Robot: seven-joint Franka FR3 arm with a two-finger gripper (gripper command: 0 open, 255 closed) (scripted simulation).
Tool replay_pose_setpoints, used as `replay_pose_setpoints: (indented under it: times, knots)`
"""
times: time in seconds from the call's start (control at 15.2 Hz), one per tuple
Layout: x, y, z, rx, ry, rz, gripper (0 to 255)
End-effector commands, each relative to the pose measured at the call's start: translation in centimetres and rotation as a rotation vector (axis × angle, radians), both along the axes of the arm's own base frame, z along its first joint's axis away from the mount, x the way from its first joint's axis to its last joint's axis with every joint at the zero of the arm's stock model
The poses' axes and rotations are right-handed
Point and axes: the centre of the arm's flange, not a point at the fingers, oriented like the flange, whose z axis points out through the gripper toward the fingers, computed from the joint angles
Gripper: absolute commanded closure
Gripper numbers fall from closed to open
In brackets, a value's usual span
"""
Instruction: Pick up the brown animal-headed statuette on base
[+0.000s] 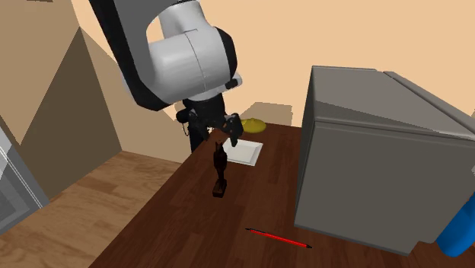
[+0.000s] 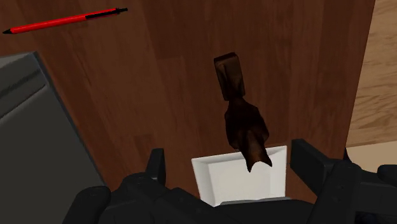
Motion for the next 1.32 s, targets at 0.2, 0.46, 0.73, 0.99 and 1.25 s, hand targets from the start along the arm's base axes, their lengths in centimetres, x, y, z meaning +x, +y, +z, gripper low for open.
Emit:
replay_pose_setpoints:
  times: [0.2,0.46,0.73,0.99,1.25]
  knots:
    - [3.1,3.9,-2.6,-0.005,-0.031,-0.012,0]
    - [3.1,3.9,-4.7,-0.005,-0.031,-0.012,0]
    - [3.1,3.9,-6.6,-0.005,-0.031,-0.012,0]
    - [3.2,3.9,-6.7,-0.005,-0.031,-0.012,255]
    - [3.2,3.9,-6.6,-0.005,-0.031,-0.012,255]
